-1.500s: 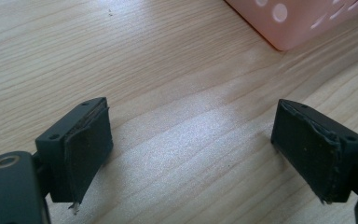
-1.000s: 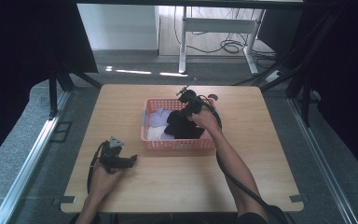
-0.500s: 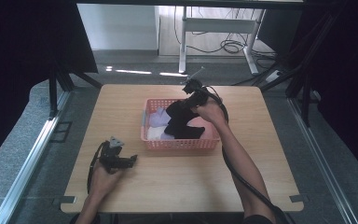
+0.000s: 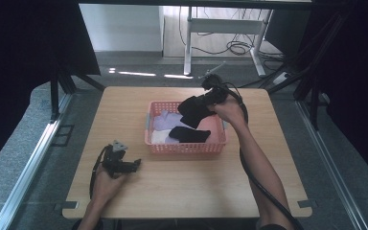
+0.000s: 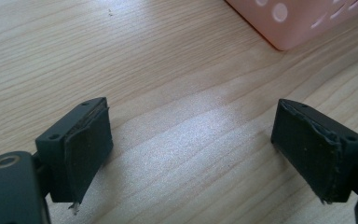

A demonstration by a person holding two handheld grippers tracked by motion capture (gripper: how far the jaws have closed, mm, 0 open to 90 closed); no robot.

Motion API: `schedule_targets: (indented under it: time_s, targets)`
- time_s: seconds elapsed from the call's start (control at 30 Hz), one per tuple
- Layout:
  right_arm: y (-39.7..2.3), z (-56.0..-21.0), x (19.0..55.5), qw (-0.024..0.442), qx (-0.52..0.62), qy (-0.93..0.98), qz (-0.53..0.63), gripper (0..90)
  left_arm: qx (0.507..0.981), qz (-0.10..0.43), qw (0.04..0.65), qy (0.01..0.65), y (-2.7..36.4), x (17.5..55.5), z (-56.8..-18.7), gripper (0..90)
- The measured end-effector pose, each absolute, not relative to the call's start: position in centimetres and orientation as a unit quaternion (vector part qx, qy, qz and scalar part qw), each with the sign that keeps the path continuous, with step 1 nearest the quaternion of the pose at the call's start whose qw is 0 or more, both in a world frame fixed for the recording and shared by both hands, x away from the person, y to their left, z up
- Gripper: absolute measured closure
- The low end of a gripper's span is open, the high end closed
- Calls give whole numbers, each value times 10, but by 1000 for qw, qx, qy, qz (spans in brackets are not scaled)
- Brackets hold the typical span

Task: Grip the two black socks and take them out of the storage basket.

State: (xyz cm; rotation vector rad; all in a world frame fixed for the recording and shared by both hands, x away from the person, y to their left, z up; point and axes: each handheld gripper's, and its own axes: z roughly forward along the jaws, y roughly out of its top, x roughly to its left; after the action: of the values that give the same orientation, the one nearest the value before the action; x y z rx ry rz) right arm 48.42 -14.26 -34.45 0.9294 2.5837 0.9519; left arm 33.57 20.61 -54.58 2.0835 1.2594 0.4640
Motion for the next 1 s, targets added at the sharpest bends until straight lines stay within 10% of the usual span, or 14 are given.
schedule_targets:
  time_s: [1.0]
  targets:
    - [-290, -306, 461, 194, 436, 821, 314, 836, 795, 177, 325, 480, 206, 336, -546, 120]
